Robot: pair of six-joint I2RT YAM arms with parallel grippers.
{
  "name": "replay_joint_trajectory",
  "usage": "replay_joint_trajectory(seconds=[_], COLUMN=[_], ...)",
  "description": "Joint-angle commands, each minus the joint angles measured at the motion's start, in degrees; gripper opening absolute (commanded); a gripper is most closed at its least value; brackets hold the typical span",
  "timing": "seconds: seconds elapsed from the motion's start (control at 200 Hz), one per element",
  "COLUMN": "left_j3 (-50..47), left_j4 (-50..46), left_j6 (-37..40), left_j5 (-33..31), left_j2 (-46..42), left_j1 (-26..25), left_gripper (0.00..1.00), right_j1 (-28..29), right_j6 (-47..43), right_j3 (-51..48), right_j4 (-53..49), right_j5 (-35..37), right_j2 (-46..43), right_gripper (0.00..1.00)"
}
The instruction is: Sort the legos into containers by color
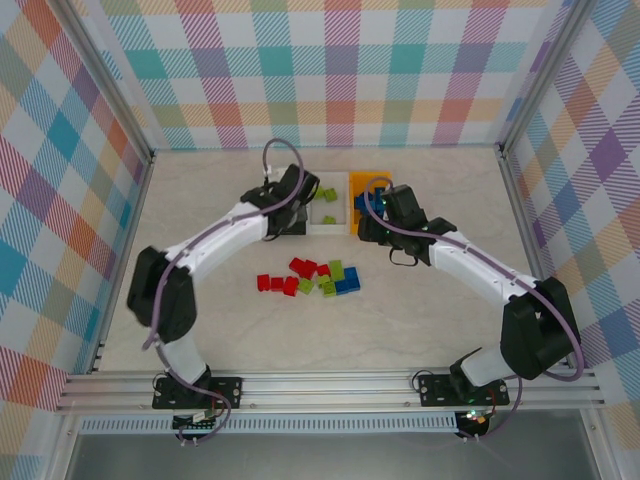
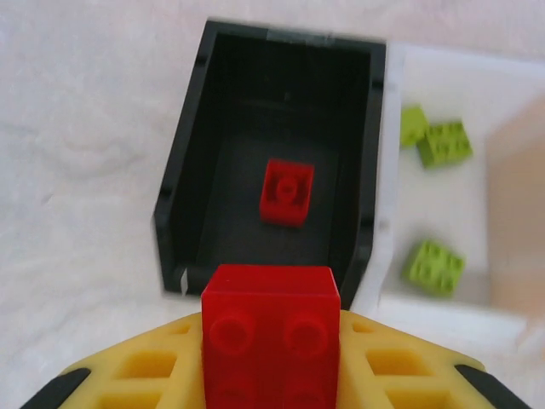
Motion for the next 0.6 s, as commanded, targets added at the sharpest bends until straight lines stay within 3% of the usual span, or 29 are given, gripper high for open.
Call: replay_joint_trajectory(seconds=[0.0,0.2,0.33,0.405,0.595], left_j3=[8.4,20.0,27.0,25.1,11.6], left_j4=[-1.5,-5.0,-9.7,-7.9,-2.0], left_j6=[1.1,0.5,1.5,1.8,-1.2], left_j5=[-2.5,-2.4,-0.6,1.0,3.5], left_j2=[7.7,18.1,23.8,21.6,7.4], left_j1=[3.4,6.3,7.6,7.2,4.3], left_gripper=[0.33,0.34,0.58,0.70,0.82], right_j1=[0.2,0.2,0.3,0.4,0.4], right_j6=[1.1,1.1,1.1,1.1,0.9], right_j3=[-1.0,-2.6,-3.4,-3.7,-4.1], right_j4=[1.1,1.6,1.4,1.4,0.9], right_j5=[0.6,0.4,-0.1,-0.6,-1.2], right_j2=[-1.7,-3.2,-3.5,-3.8,-4.7], right_gripper=[0.62,0.63,0.64,0.65,0.65])
